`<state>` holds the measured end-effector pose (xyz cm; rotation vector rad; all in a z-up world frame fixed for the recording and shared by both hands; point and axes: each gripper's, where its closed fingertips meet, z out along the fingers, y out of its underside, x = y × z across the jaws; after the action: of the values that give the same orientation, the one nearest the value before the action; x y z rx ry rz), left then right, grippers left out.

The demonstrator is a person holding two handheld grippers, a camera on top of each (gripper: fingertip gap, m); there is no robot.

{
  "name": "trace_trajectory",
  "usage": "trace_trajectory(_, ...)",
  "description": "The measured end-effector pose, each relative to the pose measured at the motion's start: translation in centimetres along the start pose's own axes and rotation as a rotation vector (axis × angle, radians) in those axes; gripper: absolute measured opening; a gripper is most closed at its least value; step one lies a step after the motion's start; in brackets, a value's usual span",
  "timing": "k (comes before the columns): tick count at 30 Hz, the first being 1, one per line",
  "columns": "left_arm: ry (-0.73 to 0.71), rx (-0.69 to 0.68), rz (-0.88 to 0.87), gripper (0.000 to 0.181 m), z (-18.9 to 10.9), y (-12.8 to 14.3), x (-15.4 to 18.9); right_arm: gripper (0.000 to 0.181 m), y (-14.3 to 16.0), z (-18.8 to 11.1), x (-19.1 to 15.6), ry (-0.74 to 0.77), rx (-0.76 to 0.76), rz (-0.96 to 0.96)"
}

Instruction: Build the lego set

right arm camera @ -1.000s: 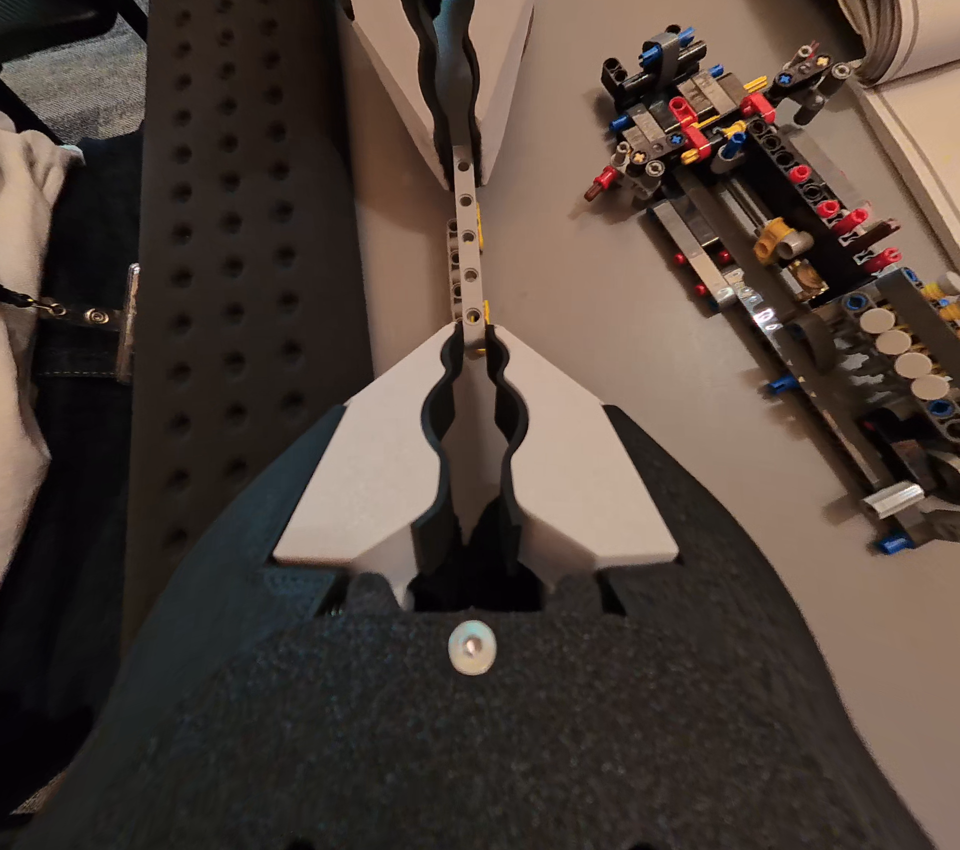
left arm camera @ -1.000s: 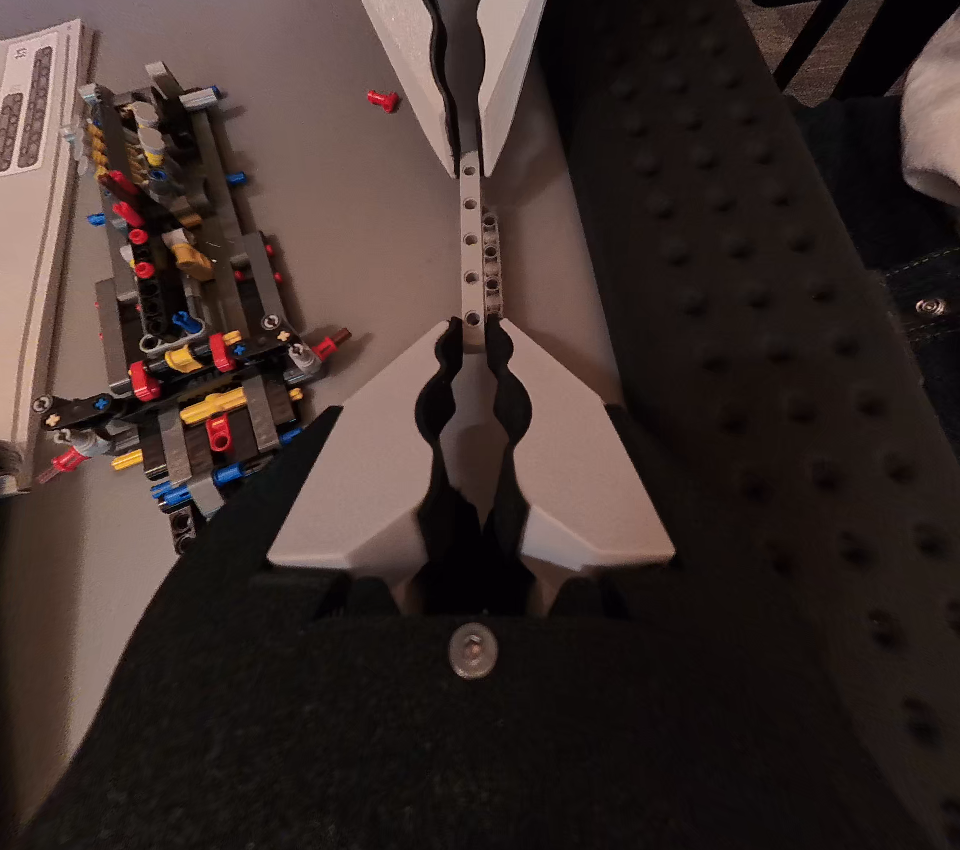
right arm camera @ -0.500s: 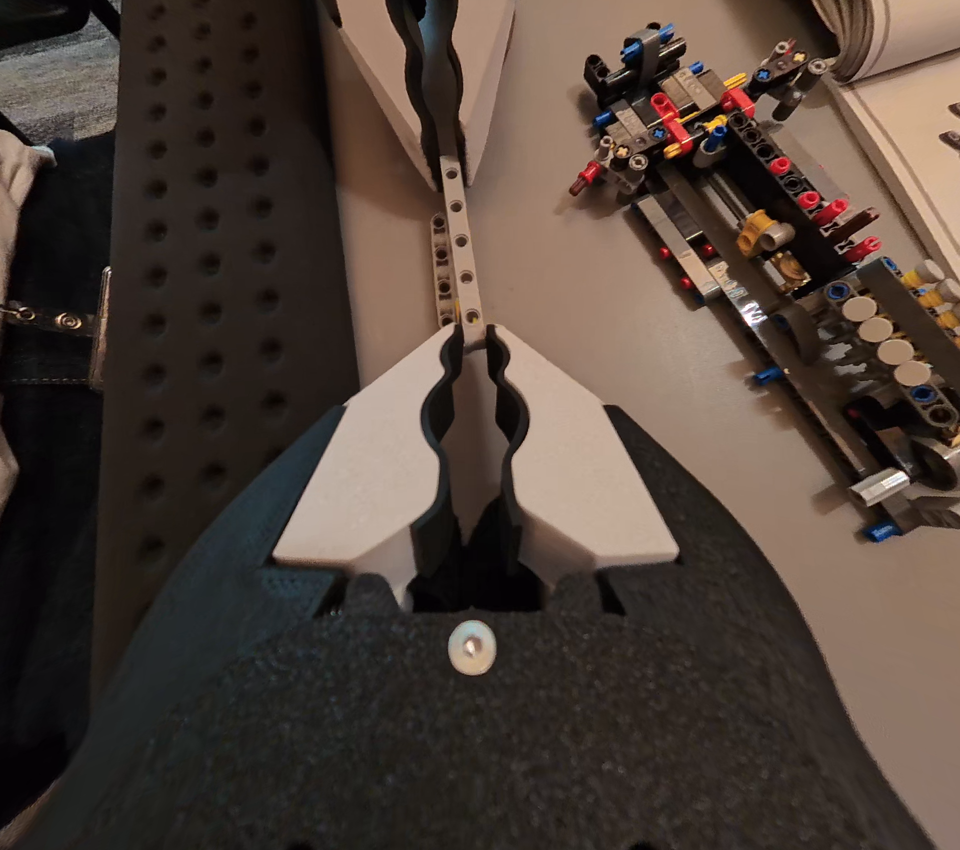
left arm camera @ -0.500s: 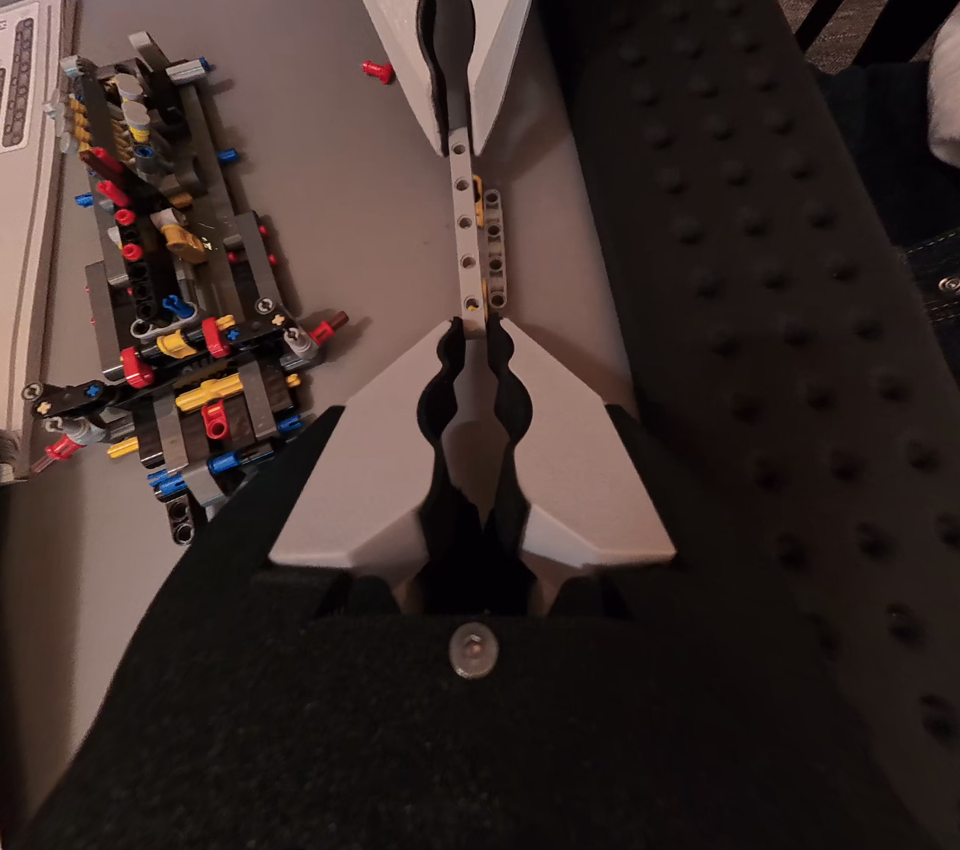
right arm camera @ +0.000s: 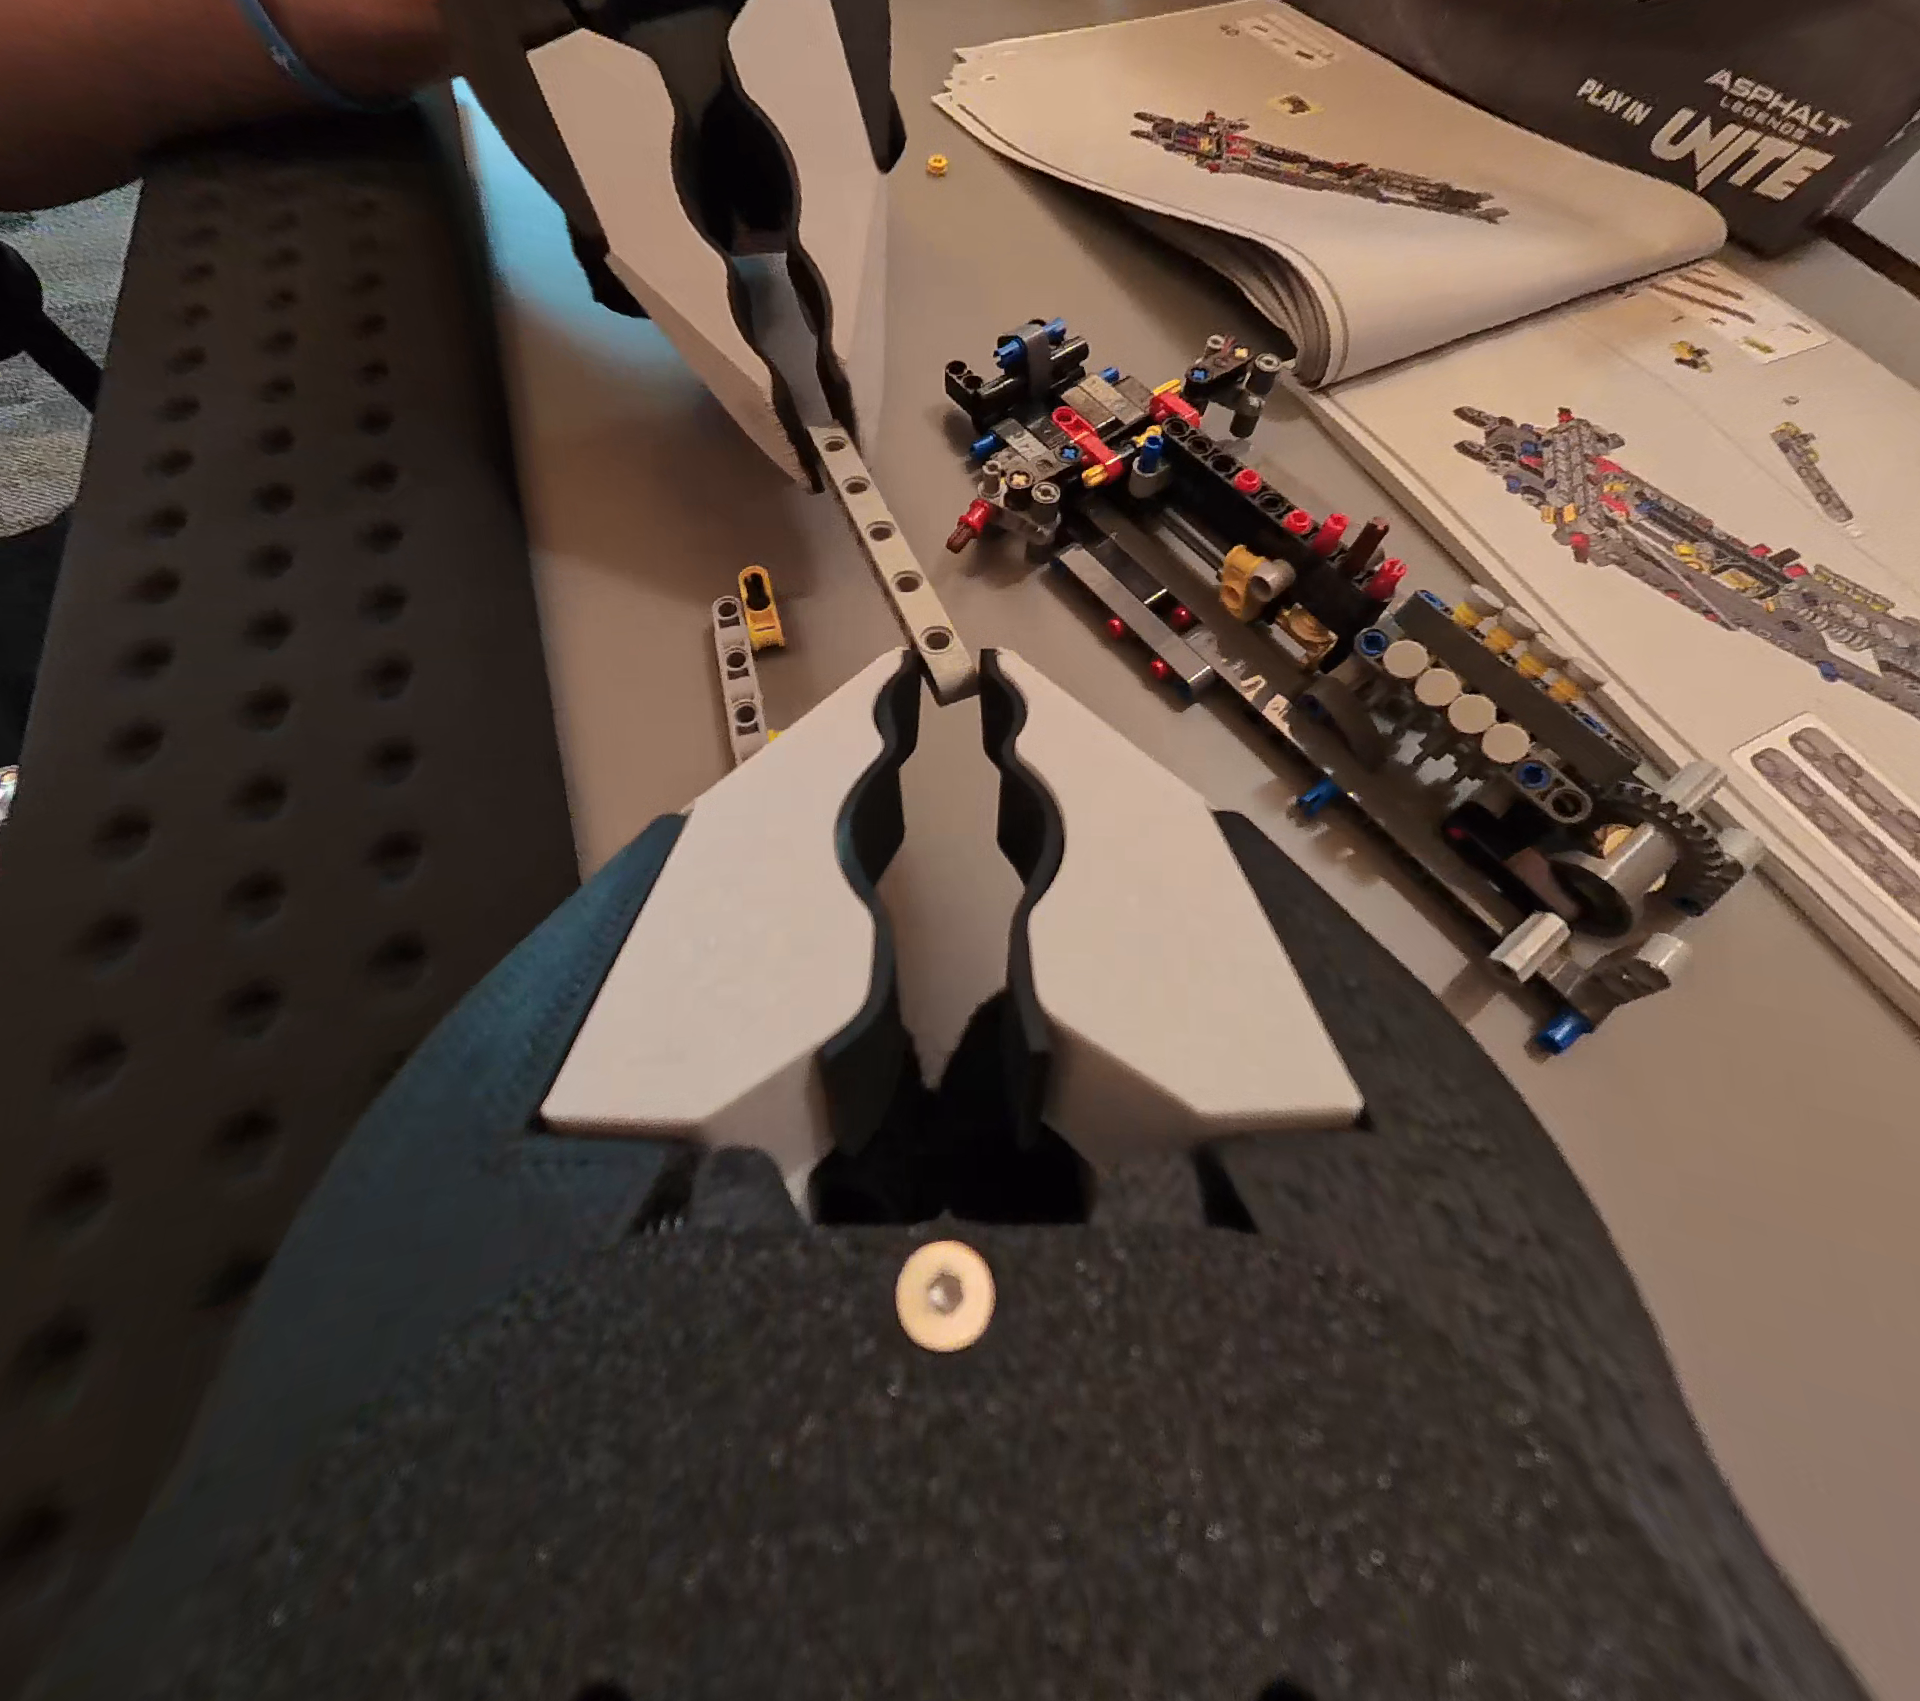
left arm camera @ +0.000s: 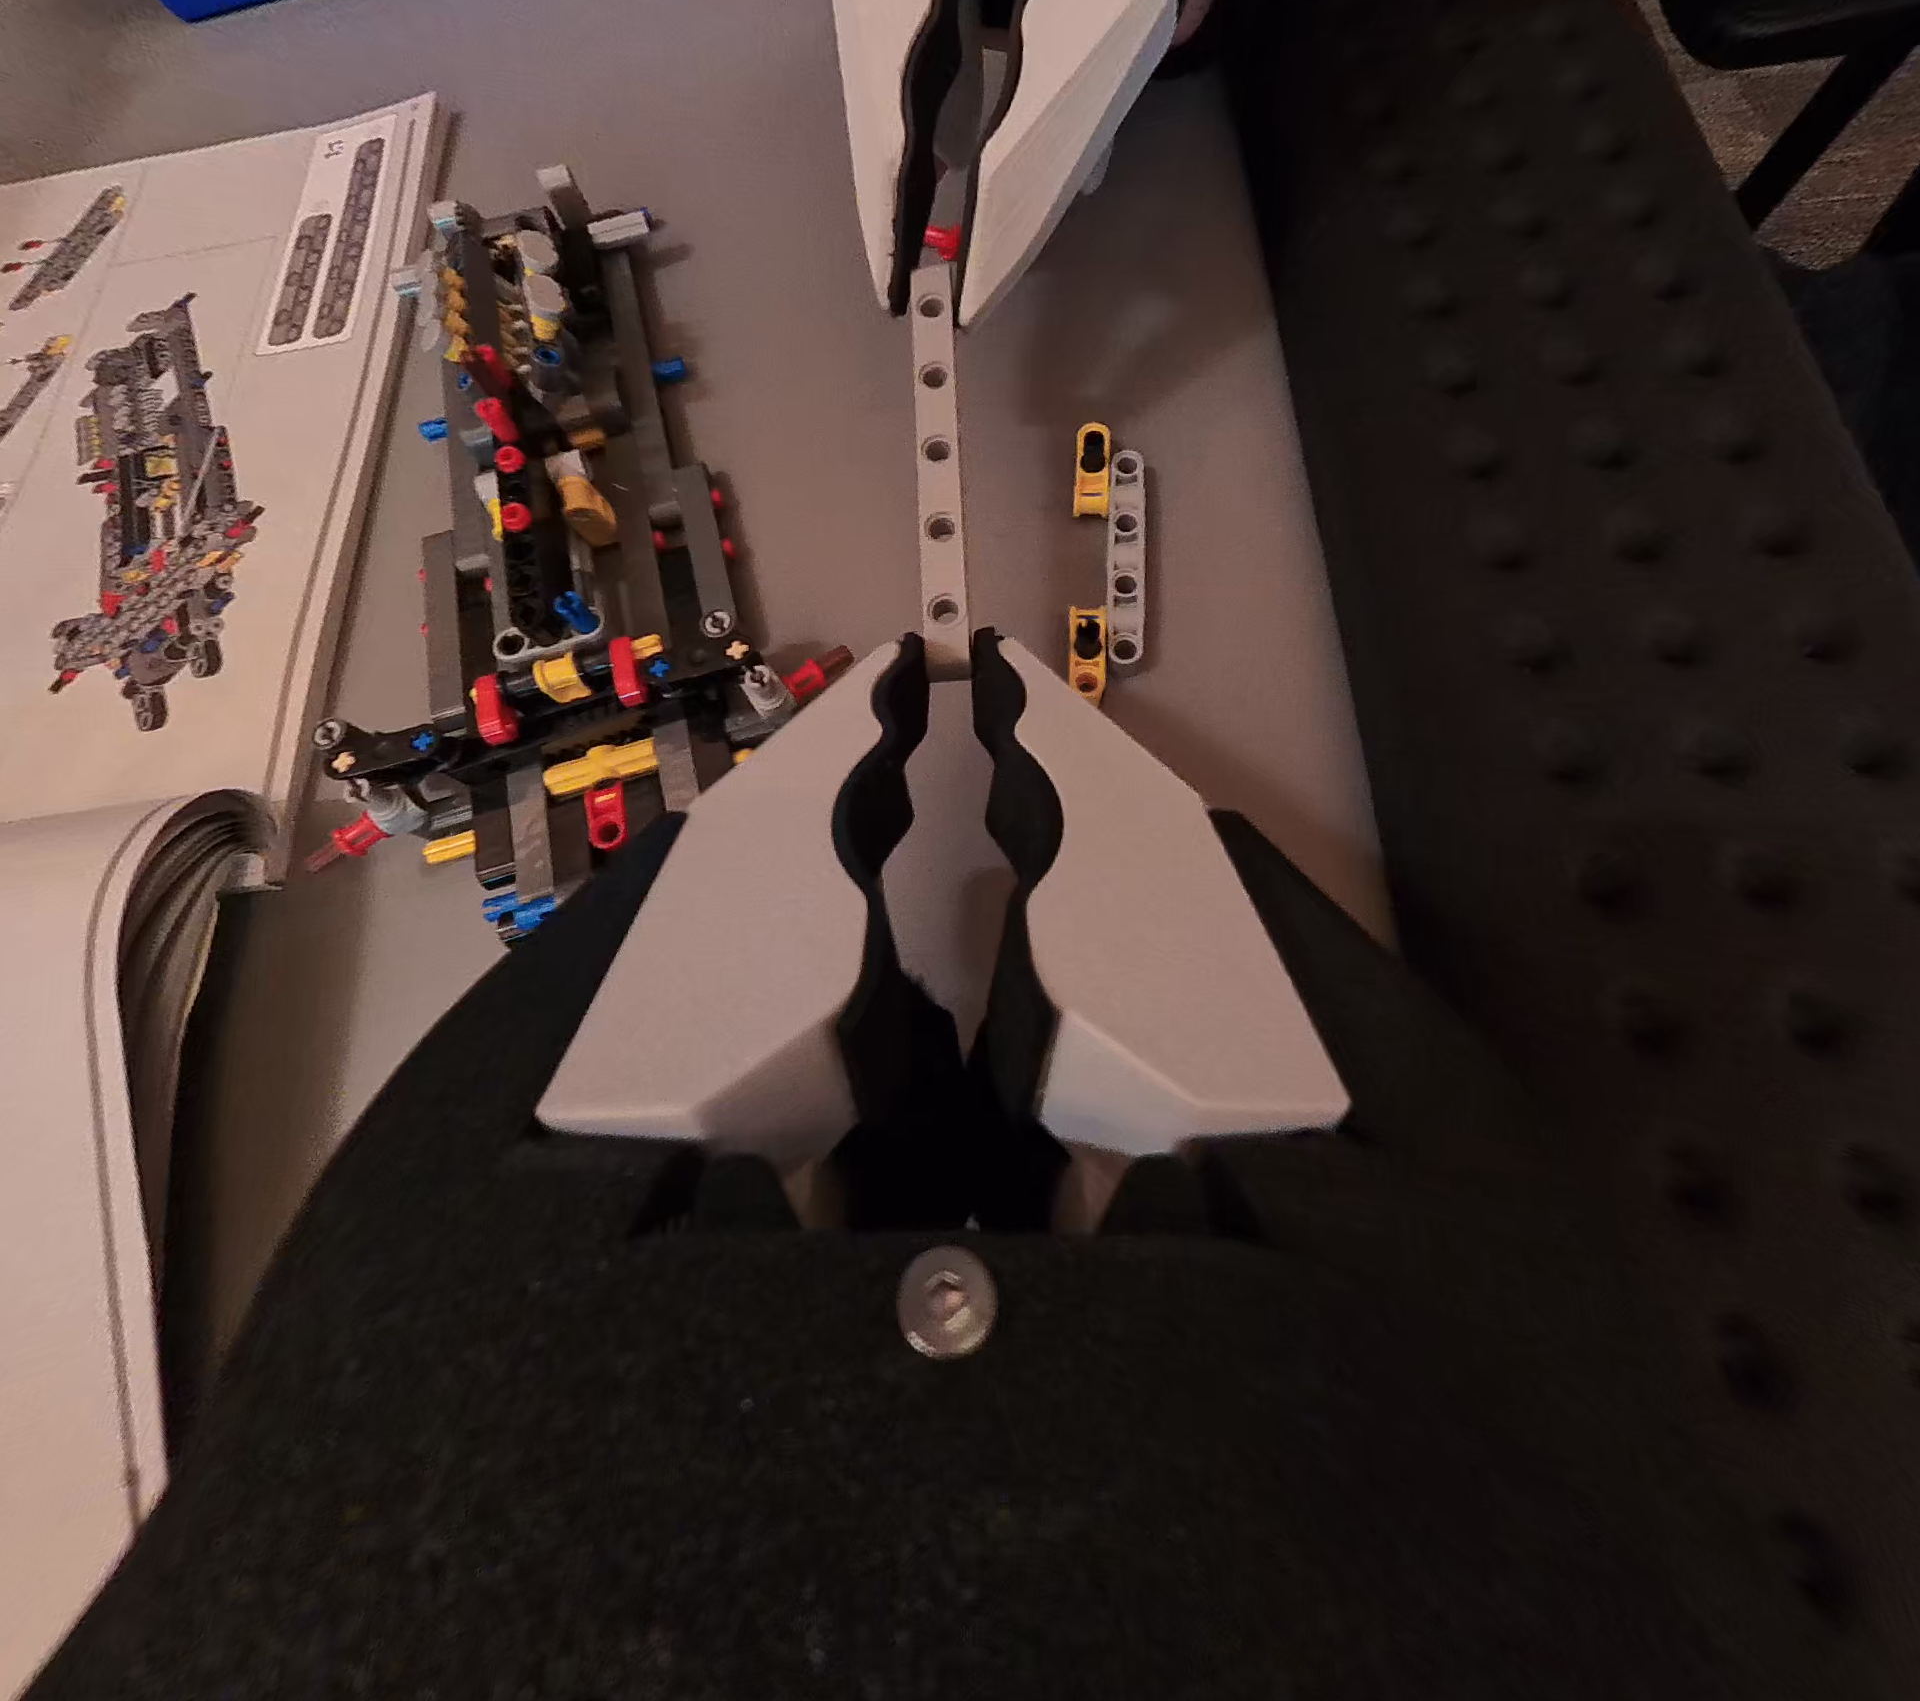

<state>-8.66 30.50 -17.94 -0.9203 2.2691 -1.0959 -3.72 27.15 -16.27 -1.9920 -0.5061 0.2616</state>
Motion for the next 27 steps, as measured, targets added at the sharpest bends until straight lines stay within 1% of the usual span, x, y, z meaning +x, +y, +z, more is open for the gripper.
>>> trace_trajectory(5, -0.034, 0.006, 0.000, 0.007, 0.0, -0.1, -0.7, 0.009, 0.3, 0.1, 0.2, 0.017, -0.013, -0.014)
trace_trajectory(21, -0.058, 0.010, 0.017, 0.007, 0.1, -0.1, -1.0, 0.009, 0.6, 0.2, 0.3, 0.016, -0.027, -0.009)
trace_trajectory(24, -0.116, 0.035, 0.103, 0.007, -0.1, -0.6, -1.4, 0.009, 0.5, 0.1, 0.4, 0.019, -0.026, 0.005)
trace_trajectory(27, -0.239, 0.025, 0.331, 0.006, 0.0, -1.1, -1.5, 0.011, 0.4, -0.3, 0.4, -0.019, -0.014, 0.089)
